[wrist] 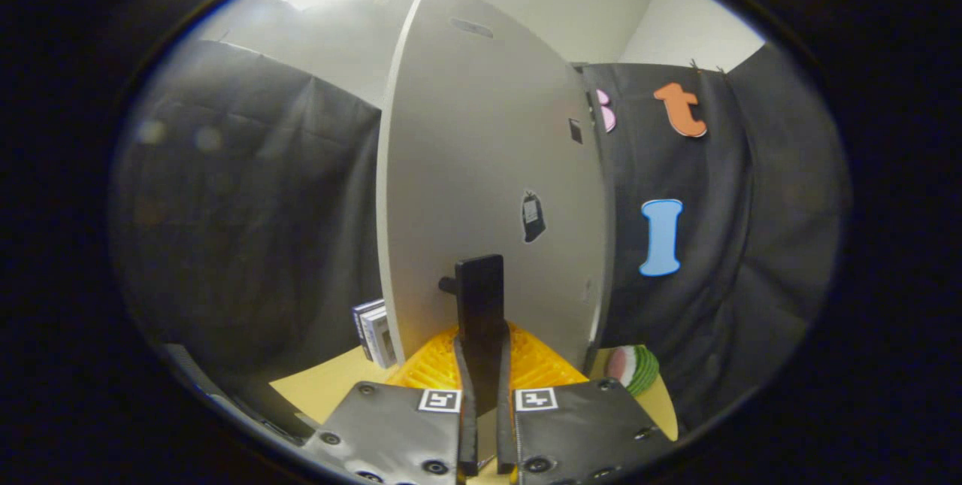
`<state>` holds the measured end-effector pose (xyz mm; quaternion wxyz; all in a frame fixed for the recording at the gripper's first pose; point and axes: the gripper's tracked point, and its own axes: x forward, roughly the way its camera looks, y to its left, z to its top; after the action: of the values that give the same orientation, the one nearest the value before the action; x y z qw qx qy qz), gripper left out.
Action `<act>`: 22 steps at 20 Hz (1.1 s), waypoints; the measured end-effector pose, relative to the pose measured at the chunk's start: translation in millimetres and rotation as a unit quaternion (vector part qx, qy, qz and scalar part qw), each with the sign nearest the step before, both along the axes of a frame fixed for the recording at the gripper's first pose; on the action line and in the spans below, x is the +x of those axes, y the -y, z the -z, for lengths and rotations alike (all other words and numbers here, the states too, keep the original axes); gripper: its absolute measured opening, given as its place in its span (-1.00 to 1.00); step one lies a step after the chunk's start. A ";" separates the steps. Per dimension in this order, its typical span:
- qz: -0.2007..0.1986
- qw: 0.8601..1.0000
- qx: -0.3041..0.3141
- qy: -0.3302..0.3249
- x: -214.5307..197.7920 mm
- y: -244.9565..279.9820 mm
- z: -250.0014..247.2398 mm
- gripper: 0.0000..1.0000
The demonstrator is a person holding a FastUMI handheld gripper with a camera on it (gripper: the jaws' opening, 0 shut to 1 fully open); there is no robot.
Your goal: Open the shoe cabinet door, grab the shoes and put them into the shoe cabinet, then close the shoe cabinet door.
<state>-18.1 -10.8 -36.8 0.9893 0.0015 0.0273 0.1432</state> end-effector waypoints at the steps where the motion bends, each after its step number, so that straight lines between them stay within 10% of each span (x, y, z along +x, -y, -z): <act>1: 0.006 1.000 -0.002 0.001 -1.8 6.3 -1.1 -0.77; 22: 0.099 0.995 0.031 -0.014 -2.8 136.1 -2.4 -0.93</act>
<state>-21.0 -146.9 -34.4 0.9976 0.0364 0.0360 0.0457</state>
